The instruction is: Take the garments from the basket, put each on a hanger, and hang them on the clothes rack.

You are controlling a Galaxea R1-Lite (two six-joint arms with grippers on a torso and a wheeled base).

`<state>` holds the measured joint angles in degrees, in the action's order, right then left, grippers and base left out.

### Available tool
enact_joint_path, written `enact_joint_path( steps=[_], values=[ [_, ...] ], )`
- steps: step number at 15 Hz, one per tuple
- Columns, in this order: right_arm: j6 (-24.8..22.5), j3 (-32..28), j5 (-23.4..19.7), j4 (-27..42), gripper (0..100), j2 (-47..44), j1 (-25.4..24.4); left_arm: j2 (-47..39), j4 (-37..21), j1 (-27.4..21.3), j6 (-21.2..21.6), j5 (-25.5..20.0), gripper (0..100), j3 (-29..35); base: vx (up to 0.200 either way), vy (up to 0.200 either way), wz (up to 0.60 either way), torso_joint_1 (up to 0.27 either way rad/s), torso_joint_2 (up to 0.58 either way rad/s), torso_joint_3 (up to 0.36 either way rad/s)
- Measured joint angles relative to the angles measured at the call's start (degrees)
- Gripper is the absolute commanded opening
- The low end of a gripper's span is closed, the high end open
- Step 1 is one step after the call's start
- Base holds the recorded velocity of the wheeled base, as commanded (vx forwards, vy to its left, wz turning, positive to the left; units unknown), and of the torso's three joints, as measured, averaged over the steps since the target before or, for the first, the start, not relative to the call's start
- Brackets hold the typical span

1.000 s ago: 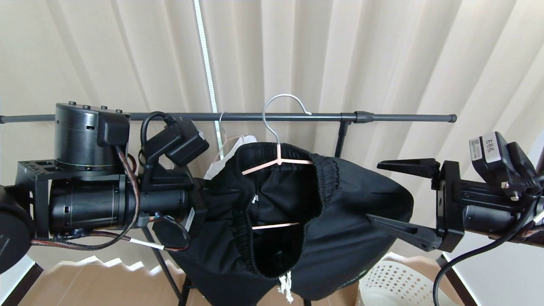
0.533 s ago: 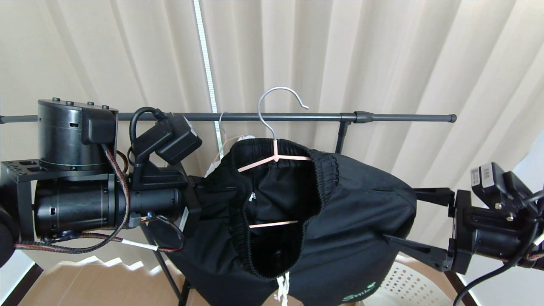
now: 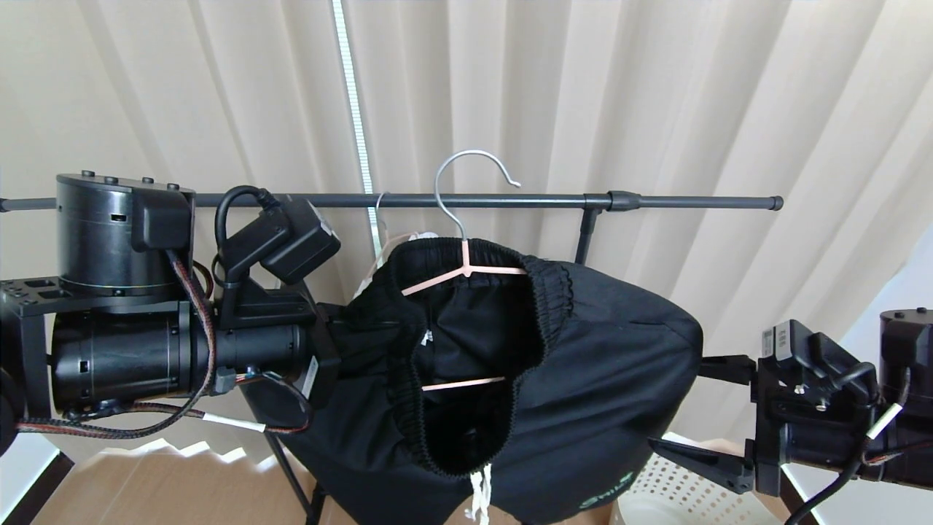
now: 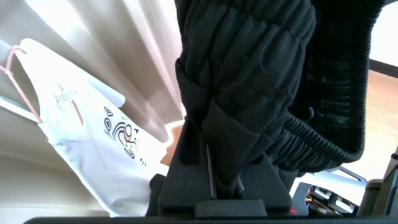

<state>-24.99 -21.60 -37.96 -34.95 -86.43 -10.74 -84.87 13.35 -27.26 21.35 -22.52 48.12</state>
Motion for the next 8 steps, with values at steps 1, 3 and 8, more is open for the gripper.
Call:
enact_joint_path(
  steps=[1, 3, 8],
  values=[
    [-0.3, -0.3, 0.0, -0.1, 100, -1.5, 0.1, 0.1, 0.0, 0.0, 0.0, 0.0, 0, 0.0, 0.0, 0.0, 0.0, 0.0, 0.0, 0.0],
    [-0.5, -0.8, 0.0, -0.4, 100, -3.9, 0.3, 0.4, 0.0, 0.1, -0.1, 0.0, 0, -0.1, 0.0, 0.0, 0.0, 0.0, 0.0, 0.0],
    [-0.3, -0.9, -0.1, -9.0, 100, -10.1, 2.2, 0.9, 0.0, 0.1, -0.3, -0.1, 0, -0.7, 0.0, 0.0, 0.0, 0.0, 0.0, 0.0]
  ],
)
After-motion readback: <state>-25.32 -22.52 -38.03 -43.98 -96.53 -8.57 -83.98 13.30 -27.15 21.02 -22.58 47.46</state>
